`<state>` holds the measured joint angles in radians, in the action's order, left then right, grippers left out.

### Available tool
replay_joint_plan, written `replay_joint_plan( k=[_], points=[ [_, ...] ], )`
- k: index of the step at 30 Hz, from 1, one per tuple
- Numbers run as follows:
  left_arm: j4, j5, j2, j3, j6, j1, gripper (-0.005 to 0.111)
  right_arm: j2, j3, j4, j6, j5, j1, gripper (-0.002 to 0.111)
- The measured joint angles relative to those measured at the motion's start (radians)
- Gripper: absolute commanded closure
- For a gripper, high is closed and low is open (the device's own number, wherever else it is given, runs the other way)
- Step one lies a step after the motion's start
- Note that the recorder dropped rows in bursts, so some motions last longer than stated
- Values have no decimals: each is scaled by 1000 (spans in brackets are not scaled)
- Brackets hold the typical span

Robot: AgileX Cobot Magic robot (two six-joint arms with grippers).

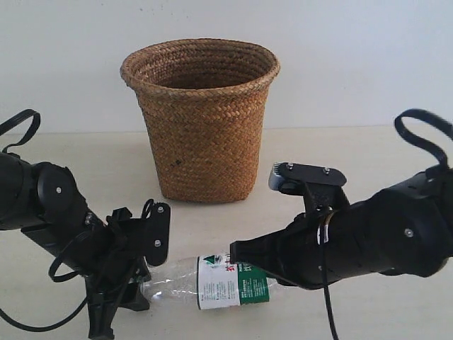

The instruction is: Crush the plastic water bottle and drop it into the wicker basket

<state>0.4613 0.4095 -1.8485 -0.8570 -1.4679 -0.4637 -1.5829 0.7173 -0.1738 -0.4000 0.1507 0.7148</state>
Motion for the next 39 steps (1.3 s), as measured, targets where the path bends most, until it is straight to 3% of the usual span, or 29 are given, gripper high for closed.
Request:
replay_joint_plan(
  k=[8,39],
  points=[
    [0,0,0,0,2,0,103,29,77,0,0,5,129,107],
    [0,0,0,0,2,0,103,-198,122,-48,0,-129,133,107]
  ],
)
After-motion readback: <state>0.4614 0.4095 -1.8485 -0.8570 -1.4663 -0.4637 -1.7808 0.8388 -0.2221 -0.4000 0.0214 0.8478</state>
